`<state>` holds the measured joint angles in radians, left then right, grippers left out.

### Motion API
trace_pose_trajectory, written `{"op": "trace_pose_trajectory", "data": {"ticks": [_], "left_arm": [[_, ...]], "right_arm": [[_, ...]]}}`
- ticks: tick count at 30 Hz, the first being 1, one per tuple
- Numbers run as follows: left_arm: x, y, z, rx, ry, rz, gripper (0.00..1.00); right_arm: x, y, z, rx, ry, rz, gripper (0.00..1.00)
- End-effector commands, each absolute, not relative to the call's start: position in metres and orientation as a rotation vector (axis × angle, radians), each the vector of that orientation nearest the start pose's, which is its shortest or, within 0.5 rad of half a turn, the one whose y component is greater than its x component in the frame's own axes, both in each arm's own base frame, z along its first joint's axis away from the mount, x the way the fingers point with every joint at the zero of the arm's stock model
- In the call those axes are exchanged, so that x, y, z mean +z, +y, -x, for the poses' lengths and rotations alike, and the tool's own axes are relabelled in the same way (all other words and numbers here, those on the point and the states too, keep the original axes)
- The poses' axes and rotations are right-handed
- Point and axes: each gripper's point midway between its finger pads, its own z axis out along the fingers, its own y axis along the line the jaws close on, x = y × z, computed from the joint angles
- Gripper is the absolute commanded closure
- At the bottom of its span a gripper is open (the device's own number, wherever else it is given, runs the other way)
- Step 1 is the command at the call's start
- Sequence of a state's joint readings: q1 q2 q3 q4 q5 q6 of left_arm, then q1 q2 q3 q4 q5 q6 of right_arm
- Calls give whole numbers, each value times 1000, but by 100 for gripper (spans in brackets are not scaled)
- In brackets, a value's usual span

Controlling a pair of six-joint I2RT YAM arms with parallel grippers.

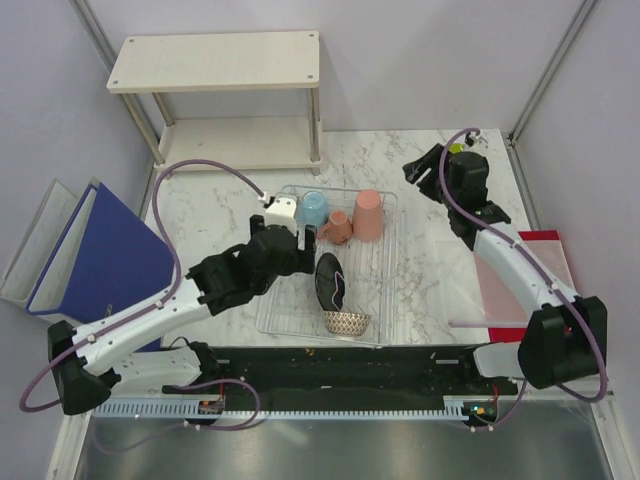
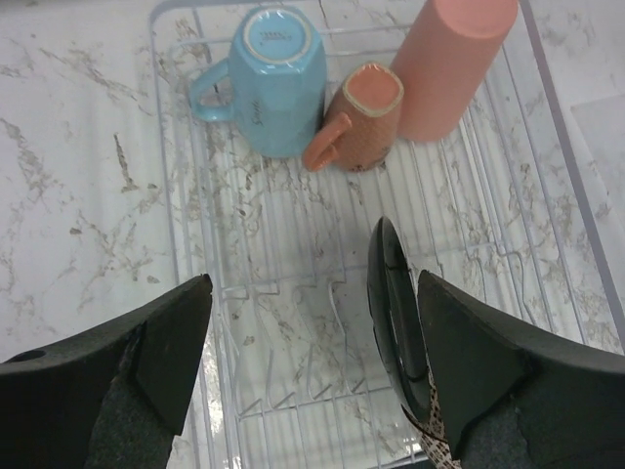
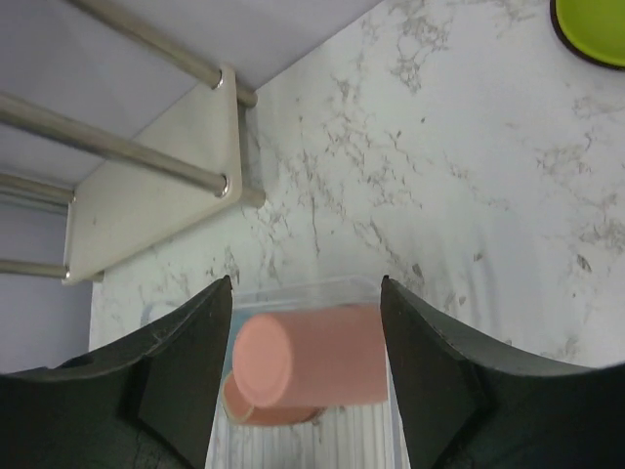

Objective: Unload the mixed dishes from the dish rack
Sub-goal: Pick up the plate from the dish rack.

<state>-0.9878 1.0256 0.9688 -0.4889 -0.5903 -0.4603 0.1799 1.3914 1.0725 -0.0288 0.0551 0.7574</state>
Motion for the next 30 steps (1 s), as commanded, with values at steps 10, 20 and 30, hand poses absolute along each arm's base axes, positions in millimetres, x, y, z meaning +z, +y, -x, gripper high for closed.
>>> {"op": "trace_pose_trajectory", "data": {"ticks": [10,20,30], "left_arm": [[190,-249,-232,-231,2170,-371,25],[151,-266,-219,-166,2247,-468,30],[136,-259,-213,-106,2284,-471,75]], "right_arm": [[194,109,-343,456,1971,-423,30],[169,110,-324,475,2015,-397,30],[162,110,-323,473,2018,-384,30]]}}
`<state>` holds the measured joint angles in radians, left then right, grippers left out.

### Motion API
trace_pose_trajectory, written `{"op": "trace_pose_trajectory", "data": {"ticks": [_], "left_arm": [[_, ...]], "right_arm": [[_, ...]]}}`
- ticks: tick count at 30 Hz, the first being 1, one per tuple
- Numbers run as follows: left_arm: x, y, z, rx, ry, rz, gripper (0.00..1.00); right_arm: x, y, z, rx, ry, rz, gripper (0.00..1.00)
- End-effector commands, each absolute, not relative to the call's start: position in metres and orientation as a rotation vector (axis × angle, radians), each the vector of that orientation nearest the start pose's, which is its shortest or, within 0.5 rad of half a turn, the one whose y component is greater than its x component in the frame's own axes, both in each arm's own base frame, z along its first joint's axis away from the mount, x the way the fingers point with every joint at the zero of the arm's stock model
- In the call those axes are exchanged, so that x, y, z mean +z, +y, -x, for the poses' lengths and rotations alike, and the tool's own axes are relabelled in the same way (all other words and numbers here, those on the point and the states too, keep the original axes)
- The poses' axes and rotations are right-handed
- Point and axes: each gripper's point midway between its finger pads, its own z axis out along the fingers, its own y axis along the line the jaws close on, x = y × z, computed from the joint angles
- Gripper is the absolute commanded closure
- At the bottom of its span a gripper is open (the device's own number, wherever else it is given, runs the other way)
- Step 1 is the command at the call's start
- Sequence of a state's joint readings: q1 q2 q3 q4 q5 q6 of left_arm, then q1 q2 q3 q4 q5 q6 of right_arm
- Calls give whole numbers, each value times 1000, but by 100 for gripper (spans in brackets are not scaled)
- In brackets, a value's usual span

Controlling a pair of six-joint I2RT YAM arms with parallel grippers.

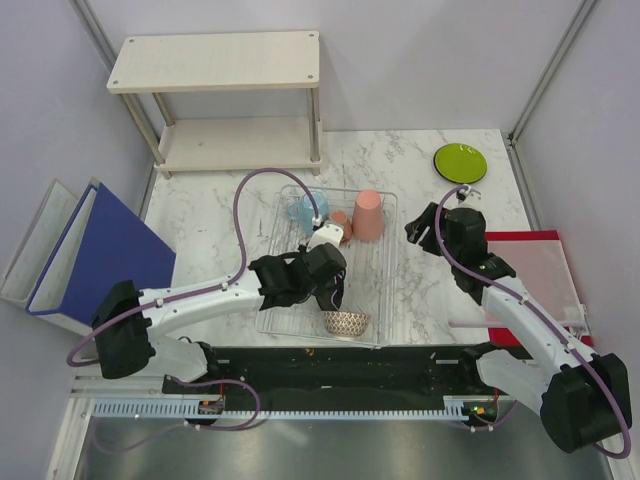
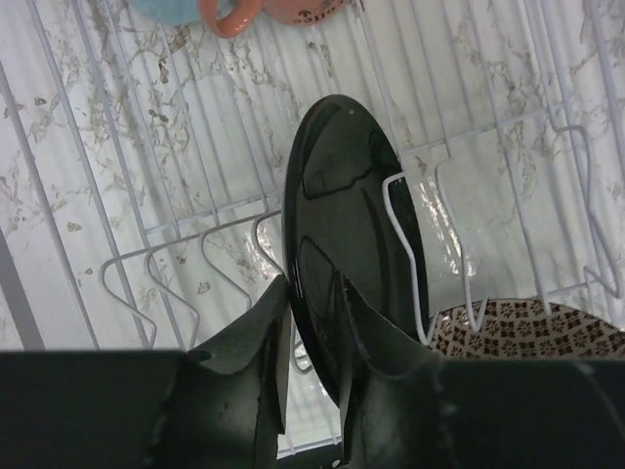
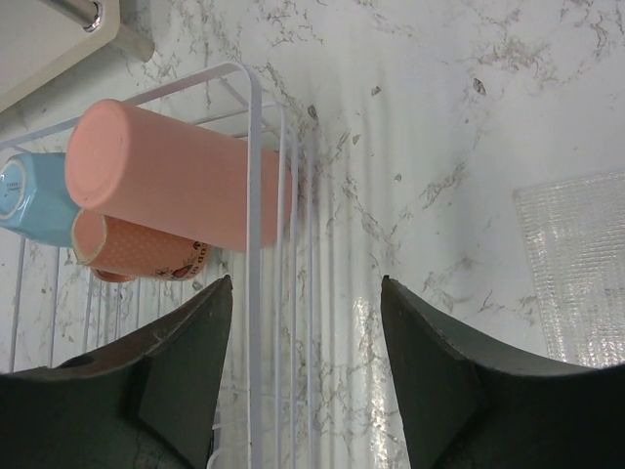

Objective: Unload the mixed dishes from the dish rack
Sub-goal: Pick up the plate from the dish rack, then place the plate at the center of the board.

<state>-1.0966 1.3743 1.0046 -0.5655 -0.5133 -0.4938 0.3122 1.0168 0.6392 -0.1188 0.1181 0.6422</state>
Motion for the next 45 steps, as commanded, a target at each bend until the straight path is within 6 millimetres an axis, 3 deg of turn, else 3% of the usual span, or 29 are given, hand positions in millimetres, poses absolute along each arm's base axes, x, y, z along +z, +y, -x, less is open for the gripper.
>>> {"op": "trace_pose_trajectory", "data": {"ticks": [1,4,9,21,30,35,40,43,45], "left_arm": [[137,-259,-212,-107,2282,-472,82],[138,-259,-211,-107,2281,-469,98],[154,-260,-212,-120,2252,-458,98],[222,-265,-217,-207,2139,-393,98],[282,-253,-227,-244,2013,-263,98],[309,-251,-228,-329,1947,-200,98],[343,-265,-220,-594,1831,-170,98],[352,-276,-214,-742,1805,-178,98],[351,-272,-219,-790,1804,-154,98]], "right_arm": [[162,109,-323,470,2016,-385,30],[161,108,-322,468,2013,-387,30],[163,107,-321,469,2005,-390,31],[168,106,-318,477,1990,-390,30],[177,107,-316,493,1970,-381,30],[198,121,-313,600,1923,-323,30],[230,142,-305,768,1836,-256,30],[253,152,-298,874,1772,-241,30],[270,154,-293,922,1724,-234,29]]}}
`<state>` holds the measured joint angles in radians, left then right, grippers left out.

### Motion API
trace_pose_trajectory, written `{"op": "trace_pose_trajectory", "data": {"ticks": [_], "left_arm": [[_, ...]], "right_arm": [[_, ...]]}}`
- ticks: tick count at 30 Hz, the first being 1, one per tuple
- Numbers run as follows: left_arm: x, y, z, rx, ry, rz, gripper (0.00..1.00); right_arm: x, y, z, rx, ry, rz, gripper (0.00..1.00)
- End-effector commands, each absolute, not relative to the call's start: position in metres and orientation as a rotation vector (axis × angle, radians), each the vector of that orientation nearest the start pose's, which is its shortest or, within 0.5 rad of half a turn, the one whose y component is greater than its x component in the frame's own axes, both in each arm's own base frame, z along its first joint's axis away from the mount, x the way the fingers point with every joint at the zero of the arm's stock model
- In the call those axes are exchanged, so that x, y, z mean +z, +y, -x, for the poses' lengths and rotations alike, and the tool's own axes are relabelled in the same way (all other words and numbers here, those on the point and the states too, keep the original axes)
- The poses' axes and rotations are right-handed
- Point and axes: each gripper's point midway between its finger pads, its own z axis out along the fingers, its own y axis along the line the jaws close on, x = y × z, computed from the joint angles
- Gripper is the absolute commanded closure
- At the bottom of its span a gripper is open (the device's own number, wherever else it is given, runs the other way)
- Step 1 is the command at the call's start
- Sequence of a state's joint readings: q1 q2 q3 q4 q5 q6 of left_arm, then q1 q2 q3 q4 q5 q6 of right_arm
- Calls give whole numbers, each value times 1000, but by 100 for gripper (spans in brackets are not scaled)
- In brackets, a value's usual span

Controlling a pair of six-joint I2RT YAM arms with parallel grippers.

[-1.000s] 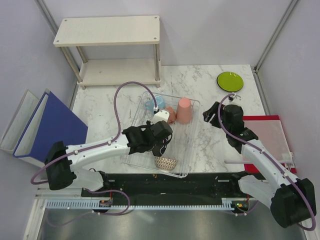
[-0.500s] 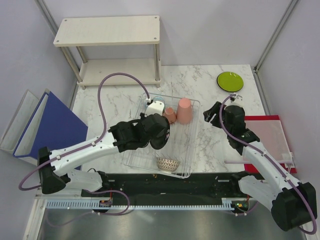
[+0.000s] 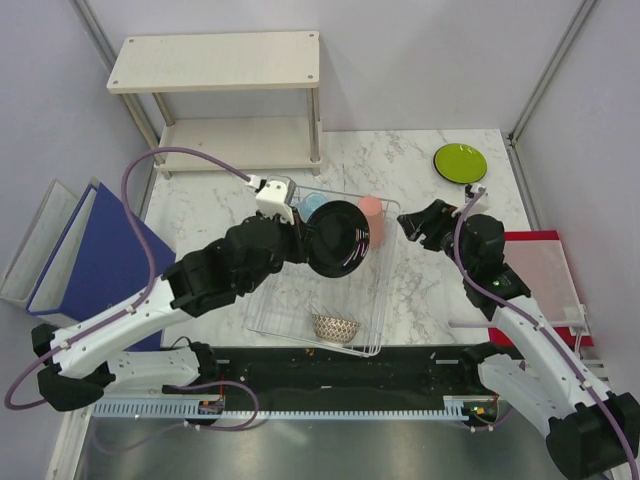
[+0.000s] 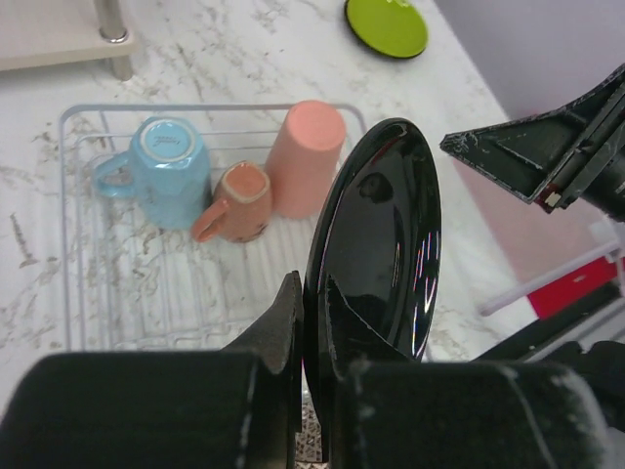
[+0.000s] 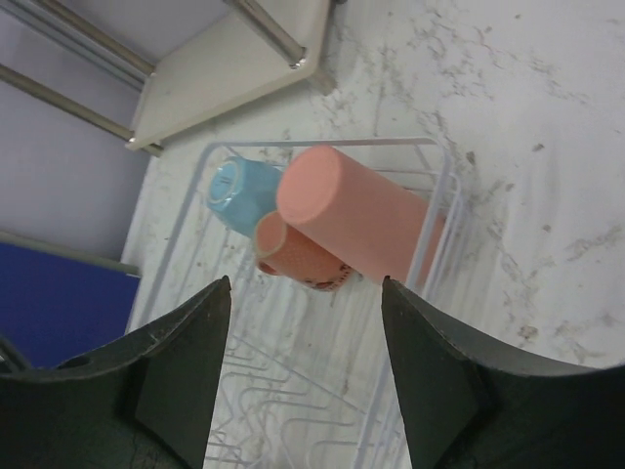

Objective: Unload the mixed dishes from the dish rack
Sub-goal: Place the plate at the center of the board.

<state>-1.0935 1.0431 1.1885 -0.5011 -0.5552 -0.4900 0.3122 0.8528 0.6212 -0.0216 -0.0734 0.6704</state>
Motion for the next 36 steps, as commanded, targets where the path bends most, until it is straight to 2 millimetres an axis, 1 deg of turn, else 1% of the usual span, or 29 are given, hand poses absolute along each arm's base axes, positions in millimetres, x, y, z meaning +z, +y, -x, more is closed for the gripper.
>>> {"op": "trace_pose_trajectory", "data": {"ticks": [1,2,4,8,9,10,12,13,14,15,16,17,18,20,21,24,27,29,30,33,34,36], "left_arm": [[356,-279,-216,-871,1795,-161,98],[353,-274,-223,-880,1797,-139,98],[353,-275,-226,-932,1795,-133,98],[350,-280,-232,-986,1799,-134,98],[349,-283,-231,-1015,1802,-146,98],[349,-283,-234,-1023,1799,-141,98],[349,-289,-233,-1066,1795,-155,98],[350,-290,-234,-1077,1789,-156,98],[353,-291,-236,-1093,1773,-156,98],[353,-296,-233,-1124,1777,-178,98],[353,-297,-234,-1134,1776,-179,98],[354,-298,-234,-1143,1774,-183,98],[356,-301,-234,-1157,1770,-193,98],[356,-302,-235,-1163,1773,-194,98],[357,-303,-235,-1168,1768,-200,98],[356,-307,-237,-1177,1776,-209,98],[354,-310,-239,-1184,1781,-213,98],[353,-313,-240,-1192,1785,-216,98],[355,-315,-240,-1202,1780,-221,98],[361,-316,-242,-1210,1766,-220,98],[363,-315,-242,-1208,1762,-219,98],[368,-315,-242,-1207,1747,-223,98]], "right_arm": [[276,155,-292,935,1709,-238,29],[282,154,-290,955,1691,-254,29],[299,156,-284,998,1638,-237,28],[319,162,-275,1076,1590,-213,28],[320,164,-274,1086,1592,-203,28],[323,169,-271,1116,1587,-171,28],[321,177,-270,1161,1601,-146,28],[326,183,-266,1203,1585,-105,28],[323,188,-264,1233,1588,-87,28],[322,192,-264,1268,1594,-85,28],[327,196,-260,1301,1566,-47,28],[325,197,-260,1314,1565,-43,28],[332,199,-258,1339,1533,-33,28],[334,202,-254,1365,1524,-6,28],[338,204,-252,1381,1506,14,28],[341,207,-249,1401,1497,42,28],[336,214,-245,1439,1521,93,29],[325,222,-244,1476,1567,119,30],[322,225,-241,1493,1584,144,31],[305,224,-241,1473,1633,125,38],[299,223,-241,1458,1648,123,43],[291,221,-241,1427,1674,122,49]]}}
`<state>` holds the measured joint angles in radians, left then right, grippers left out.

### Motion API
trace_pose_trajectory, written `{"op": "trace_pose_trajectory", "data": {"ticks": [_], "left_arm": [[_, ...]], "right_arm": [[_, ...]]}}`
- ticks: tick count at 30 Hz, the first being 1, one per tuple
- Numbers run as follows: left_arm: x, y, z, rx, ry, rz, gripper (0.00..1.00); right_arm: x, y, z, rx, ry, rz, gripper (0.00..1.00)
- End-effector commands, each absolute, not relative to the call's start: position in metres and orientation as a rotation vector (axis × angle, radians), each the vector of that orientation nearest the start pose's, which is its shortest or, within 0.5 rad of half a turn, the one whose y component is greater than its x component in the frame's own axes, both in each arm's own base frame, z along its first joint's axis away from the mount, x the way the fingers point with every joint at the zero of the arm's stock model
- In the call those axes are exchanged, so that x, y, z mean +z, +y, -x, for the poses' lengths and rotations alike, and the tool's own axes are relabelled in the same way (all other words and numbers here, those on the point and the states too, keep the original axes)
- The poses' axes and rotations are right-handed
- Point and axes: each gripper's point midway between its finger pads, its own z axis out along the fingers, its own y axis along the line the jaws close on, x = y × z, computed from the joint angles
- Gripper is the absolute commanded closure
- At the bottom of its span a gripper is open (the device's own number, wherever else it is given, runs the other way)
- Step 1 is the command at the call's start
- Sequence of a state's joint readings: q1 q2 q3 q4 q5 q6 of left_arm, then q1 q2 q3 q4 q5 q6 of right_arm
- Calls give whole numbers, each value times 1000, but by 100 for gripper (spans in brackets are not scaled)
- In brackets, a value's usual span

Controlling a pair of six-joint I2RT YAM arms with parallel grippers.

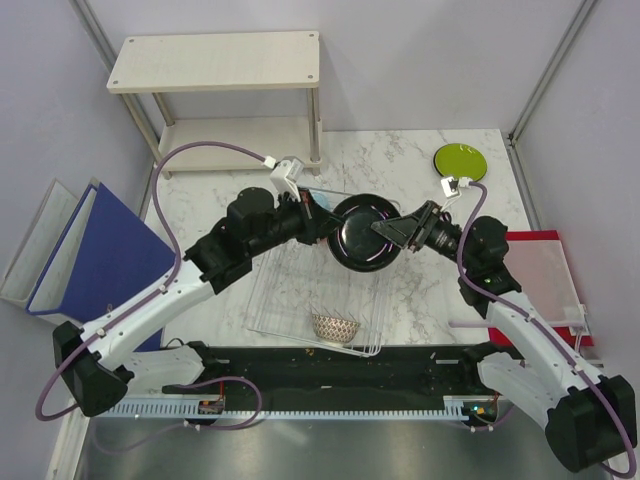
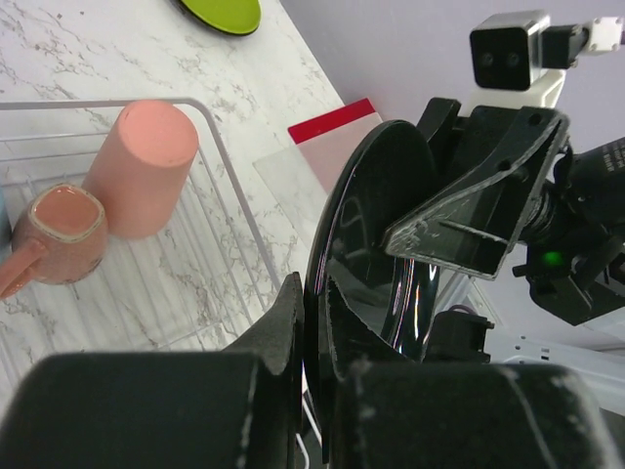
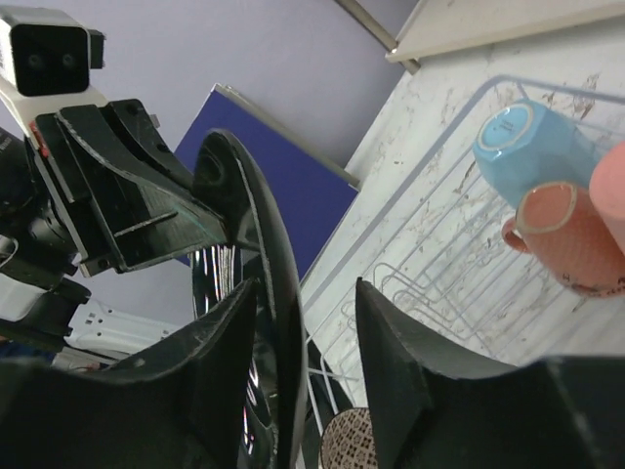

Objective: Unload the mixed dishes from the dish rack
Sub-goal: Place the plate at the center of the board.

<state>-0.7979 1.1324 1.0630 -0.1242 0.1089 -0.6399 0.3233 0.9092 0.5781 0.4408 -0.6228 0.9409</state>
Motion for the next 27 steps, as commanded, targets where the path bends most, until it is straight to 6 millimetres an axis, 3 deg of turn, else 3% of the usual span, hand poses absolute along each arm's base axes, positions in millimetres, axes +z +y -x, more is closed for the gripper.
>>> {"op": "trace_pose_trajectory", "data": {"ticks": [1,3,4,7,10,12,13,15,20,21,22,23,24,27], "left_arm": [[369,-315,-242,-1205,1744,-225,98],[372,-313,-243,-1199,1737,-226,98],[372,-313,-243,-1198,1737,-227,98],[374,-312,-243,-1194,1731,-223,98],[371,-310,-244,-1179,1736,-222,94],[368,-307,-246,-1150,1740,-225,68],[368,-303,-247,-1132,1743,-212,34],[361,-290,-255,-1052,1767,-148,1],[363,-237,-269,-883,1740,33,1],[363,-228,-270,-864,1737,57,1],[371,-214,-266,-856,1705,92,1],[365,-204,-268,-828,1707,118,1],[364,-199,-267,-816,1704,130,1],[358,-183,-258,-769,1701,128,1]], "right_arm": [[287,220,-241,1418,1681,115,56],[287,219,-239,1411,1678,115,68],[286,218,-241,1406,1679,107,83],[288,217,-241,1398,1675,101,100],[290,216,-243,1390,1671,98,100],[290,215,-246,1373,1680,77,100],[294,213,-248,1356,1667,68,100],[300,208,-255,1319,1648,26,100],[315,194,-280,1230,1619,-114,100],[326,192,-284,1227,1593,-132,100],[328,190,-292,1222,1590,-171,100],[328,186,-299,1201,1597,-207,100],[343,177,-312,1152,1564,-266,100],[335,145,-360,1006,1604,-463,100]]}}
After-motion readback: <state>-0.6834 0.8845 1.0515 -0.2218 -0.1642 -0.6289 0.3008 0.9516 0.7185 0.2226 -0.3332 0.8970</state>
